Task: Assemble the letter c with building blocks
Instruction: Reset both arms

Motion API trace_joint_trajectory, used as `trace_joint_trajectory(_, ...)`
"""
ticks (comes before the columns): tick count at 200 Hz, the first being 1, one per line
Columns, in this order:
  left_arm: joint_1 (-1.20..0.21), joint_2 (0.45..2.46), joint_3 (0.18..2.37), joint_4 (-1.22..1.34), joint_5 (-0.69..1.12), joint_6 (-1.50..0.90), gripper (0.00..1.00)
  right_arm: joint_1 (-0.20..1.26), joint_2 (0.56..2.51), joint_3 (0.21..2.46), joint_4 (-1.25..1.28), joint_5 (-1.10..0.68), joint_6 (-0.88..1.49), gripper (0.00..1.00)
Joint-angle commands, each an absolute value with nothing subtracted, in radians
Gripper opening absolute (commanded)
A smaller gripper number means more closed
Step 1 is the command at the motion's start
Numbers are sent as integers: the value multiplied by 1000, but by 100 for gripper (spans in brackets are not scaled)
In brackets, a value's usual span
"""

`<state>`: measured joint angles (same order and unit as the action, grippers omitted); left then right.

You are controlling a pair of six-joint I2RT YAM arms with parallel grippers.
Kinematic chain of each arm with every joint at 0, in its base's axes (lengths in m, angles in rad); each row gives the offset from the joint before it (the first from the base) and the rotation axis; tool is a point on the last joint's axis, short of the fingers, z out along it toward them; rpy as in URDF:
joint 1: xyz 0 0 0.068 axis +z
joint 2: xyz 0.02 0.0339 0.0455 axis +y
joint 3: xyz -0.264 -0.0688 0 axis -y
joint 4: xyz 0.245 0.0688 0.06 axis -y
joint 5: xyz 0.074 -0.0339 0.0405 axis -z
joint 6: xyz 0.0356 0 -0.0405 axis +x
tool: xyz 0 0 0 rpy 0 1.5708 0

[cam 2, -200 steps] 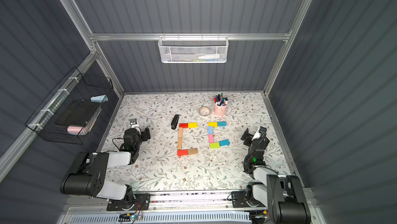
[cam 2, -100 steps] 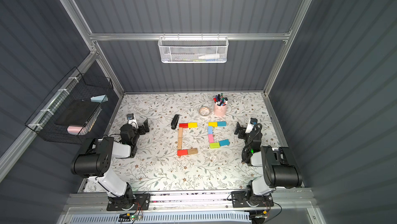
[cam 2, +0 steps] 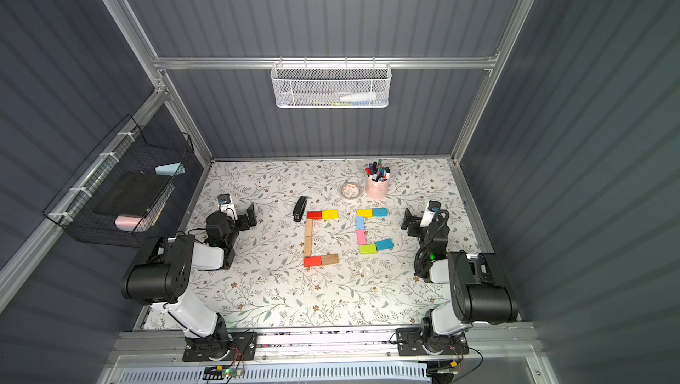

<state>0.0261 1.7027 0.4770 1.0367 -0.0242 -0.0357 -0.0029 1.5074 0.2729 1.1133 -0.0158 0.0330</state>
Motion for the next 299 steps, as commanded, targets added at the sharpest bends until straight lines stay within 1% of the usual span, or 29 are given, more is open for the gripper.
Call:
trace_joint_trajectory(1, 25, 1703, 485, 1025, -15, -18, 100, 0, 1497, 278, 1117, -22, 21, 99)
trace_joint_trajectory(264, 25, 1703, 483, 1025, -19, -18, 100, 0, 1497, 278, 1117, -21, 21, 99)
trace_joint_trajectory(286, 21, 1691, 451, 1071, -15, -14, 100, 0, 1497, 277, 1117, -22, 21, 99)
trace_joint_trajectory(299, 21, 1684, 413, 1136, -54, -31, 100, 0, 1497, 277, 1117, -21, 21, 99)
